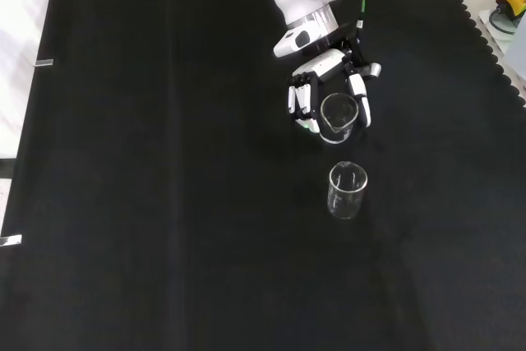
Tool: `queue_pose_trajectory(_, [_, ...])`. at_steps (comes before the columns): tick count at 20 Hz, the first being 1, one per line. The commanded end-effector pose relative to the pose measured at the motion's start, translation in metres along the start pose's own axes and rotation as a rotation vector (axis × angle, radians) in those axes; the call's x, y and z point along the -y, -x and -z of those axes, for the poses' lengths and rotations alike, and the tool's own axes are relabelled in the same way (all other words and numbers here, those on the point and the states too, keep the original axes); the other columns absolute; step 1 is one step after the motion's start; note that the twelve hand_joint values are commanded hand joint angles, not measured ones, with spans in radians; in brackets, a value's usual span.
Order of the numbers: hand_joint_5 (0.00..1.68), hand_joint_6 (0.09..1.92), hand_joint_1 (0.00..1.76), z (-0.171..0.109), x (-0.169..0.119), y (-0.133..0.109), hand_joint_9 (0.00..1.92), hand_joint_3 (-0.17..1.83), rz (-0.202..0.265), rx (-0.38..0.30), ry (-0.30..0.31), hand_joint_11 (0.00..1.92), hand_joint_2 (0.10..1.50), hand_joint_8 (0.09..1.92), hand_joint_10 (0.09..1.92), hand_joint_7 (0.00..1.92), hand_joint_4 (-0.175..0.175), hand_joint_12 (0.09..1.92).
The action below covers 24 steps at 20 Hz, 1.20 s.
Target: Pour the water from the handheld beaker into the one on the table.
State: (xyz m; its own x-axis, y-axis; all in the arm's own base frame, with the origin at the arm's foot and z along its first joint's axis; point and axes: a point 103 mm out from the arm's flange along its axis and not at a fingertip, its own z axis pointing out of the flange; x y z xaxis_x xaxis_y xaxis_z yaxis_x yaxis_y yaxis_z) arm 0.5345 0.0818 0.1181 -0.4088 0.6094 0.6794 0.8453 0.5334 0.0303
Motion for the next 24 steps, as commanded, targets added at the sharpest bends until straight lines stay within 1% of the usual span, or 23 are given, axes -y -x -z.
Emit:
queue_pose_trajectory(1, [1.32, 0.39, 1.41, 0.002, -0.002, -0.008, 1.42, 0.04, 0.004, 0.024, -0.023, 0.94, 0.93, 0.40, 0.09, 1.44, -0.175, 0.92])
queue_pose_trajectory(4, [1.32, 0.39, 1.42, 0.002, -0.003, -0.012, 1.41, 0.03, 0.006, 0.033, -0.033, 0.93, 0.94, 0.40, 0.09, 1.45, -0.175, 0.92])
queue_pose_trajectory(16, [1.32, 0.39, 1.42, 0.003, -0.011, -0.028, 1.41, 0.02, -0.004, 0.127, -0.114, 0.93, 0.94, 0.39, 0.09, 1.45, -0.175, 0.93])
queue_pose_trajectory(24, [1.33, 0.38, 1.42, 0.004, -0.014, -0.041, 1.41, 0.02, -0.006, 0.188, -0.144, 0.94, 0.94, 0.38, 0.09, 1.46, -0.175, 0.94])
